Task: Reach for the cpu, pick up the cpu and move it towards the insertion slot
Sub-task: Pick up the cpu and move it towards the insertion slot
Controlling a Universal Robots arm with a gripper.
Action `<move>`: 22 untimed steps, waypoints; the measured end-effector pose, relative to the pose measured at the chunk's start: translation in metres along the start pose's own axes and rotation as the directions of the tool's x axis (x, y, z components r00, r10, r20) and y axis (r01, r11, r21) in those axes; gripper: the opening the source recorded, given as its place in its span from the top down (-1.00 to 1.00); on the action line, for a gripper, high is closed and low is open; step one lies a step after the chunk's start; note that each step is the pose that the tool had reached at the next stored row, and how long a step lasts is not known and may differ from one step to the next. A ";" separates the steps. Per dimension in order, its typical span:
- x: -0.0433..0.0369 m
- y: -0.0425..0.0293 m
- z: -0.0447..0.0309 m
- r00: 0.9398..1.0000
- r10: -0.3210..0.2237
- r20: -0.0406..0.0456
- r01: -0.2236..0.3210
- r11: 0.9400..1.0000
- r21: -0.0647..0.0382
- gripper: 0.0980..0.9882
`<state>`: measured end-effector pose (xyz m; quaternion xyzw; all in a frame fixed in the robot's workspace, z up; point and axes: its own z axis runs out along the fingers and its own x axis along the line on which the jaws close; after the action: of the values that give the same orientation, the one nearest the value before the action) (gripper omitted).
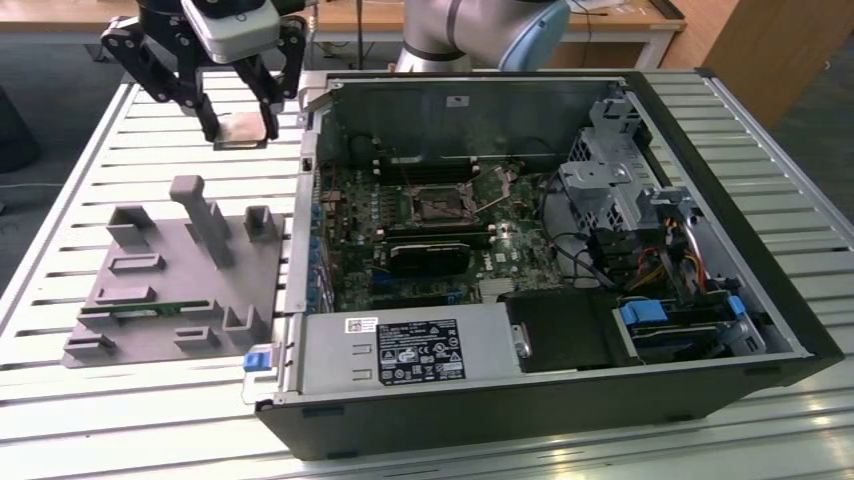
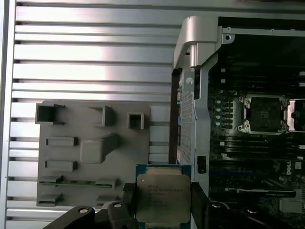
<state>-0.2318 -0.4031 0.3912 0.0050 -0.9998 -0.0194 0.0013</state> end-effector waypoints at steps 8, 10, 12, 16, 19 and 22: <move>-0.0068 -0.0001 -0.0001 1.000 0.000 0.000 0.000 1.000 0.000 0.00; -0.0077 -0.0001 0.0000 1.000 0.000 0.000 0.000 1.000 0.000 0.00; -0.0086 -0.0001 0.0000 1.000 0.000 0.000 0.000 1.000 0.000 0.00; -0.0103 -0.0001 0.0000 1.000 0.000 0.000 0.000 1.000 0.000 0.00; -0.0112 -0.0001 0.0000 1.000 0.000 0.001 0.000 1.000 0.000 0.00; -0.0135 -0.0001 0.0000 1.000 0.000 0.001 0.000 1.000 0.000 0.00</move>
<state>-0.2183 -0.4030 0.3912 0.0051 -0.9998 -0.0194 0.0010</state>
